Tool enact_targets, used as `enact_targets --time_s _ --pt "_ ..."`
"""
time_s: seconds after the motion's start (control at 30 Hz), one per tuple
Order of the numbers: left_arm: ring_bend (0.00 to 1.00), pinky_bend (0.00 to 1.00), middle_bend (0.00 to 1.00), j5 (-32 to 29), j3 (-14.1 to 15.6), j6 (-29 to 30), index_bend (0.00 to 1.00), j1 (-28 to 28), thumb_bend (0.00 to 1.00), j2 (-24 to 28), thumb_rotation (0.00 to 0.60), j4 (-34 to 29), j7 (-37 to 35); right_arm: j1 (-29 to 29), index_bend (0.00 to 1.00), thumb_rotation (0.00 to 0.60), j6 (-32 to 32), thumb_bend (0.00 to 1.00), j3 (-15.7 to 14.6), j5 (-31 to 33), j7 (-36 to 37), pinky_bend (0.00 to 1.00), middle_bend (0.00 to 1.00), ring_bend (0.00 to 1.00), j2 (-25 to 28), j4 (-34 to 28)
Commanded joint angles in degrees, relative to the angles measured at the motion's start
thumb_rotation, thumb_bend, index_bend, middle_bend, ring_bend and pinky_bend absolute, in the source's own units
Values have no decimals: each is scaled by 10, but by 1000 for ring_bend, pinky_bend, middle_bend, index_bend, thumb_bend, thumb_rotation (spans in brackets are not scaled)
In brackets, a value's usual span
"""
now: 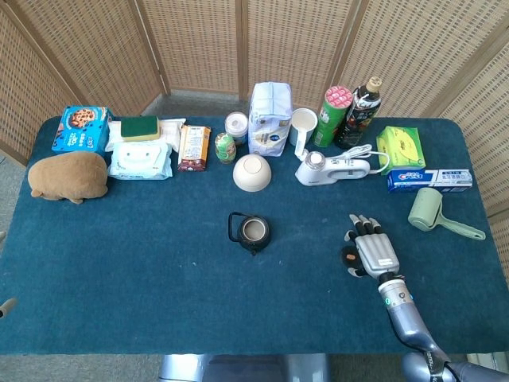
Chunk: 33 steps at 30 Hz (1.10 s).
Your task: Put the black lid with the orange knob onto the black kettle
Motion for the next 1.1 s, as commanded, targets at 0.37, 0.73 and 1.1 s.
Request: enact_targets --time_s 0.37,0.73,1.1 --pt "0 46 0 -1 0 0 0 0 128 2 600 0 -6 2 359 600 -6 190 0 9 1 1 50 13 -8 15" --pt "0 46 0 -2 0 -1 0 -1 127 1 600 -1 -4 3 389 600 -10 248 3 17 4 5 52 13 -7 15" --pt "0 46 0 -2 0 -3 0 -1 129 1 600 -2 -3 4 428 599 -10 269 2 18 3 7 55 14 -2 1"
